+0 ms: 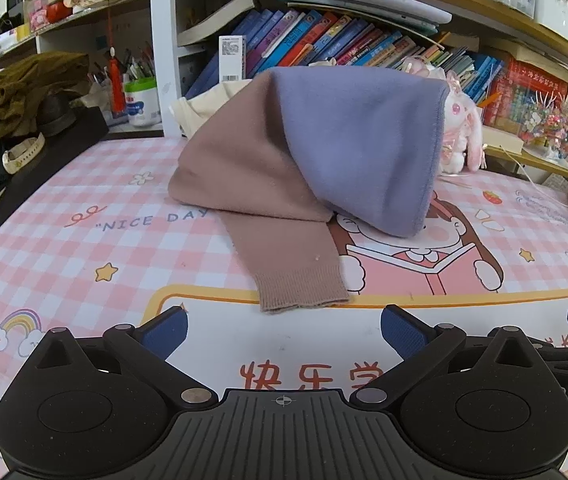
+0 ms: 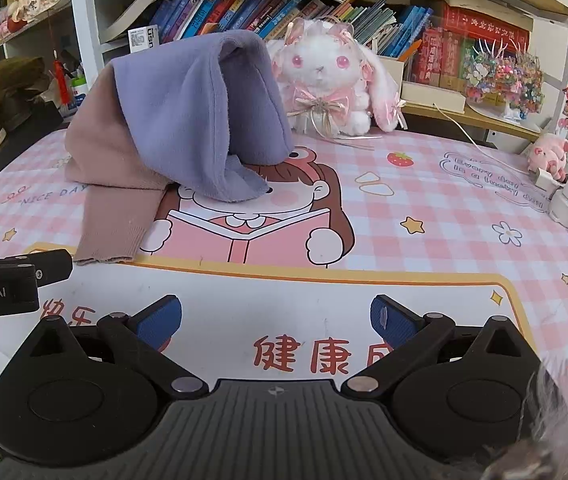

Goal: Fold clothes

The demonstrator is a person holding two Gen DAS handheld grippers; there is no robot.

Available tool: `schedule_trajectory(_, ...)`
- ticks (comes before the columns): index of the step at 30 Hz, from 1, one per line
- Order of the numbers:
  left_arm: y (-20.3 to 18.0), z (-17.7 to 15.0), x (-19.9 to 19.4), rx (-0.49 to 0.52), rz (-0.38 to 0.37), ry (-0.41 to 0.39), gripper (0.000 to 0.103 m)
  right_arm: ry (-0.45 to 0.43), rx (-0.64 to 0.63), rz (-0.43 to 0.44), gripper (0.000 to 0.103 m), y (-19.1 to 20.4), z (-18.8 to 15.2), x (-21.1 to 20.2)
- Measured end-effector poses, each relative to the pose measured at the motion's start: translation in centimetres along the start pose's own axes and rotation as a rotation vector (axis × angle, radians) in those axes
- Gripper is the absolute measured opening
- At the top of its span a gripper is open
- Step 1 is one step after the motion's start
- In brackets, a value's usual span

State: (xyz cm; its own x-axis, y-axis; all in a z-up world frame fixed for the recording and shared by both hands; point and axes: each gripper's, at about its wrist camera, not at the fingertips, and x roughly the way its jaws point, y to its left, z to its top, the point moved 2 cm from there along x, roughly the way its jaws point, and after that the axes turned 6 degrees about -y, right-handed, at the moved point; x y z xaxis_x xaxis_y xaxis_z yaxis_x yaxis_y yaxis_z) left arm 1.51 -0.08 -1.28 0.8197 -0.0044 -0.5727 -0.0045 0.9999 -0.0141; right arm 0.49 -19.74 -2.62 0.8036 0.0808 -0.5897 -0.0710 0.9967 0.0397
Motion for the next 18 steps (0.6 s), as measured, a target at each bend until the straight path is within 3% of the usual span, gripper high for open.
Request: schedule_trajectory(18,0.7,-0.4,0.6,-0.018,-0.007,0.024,0.103,0.006,0.0,-0.004,0.102,0.1,0.0,0.3)
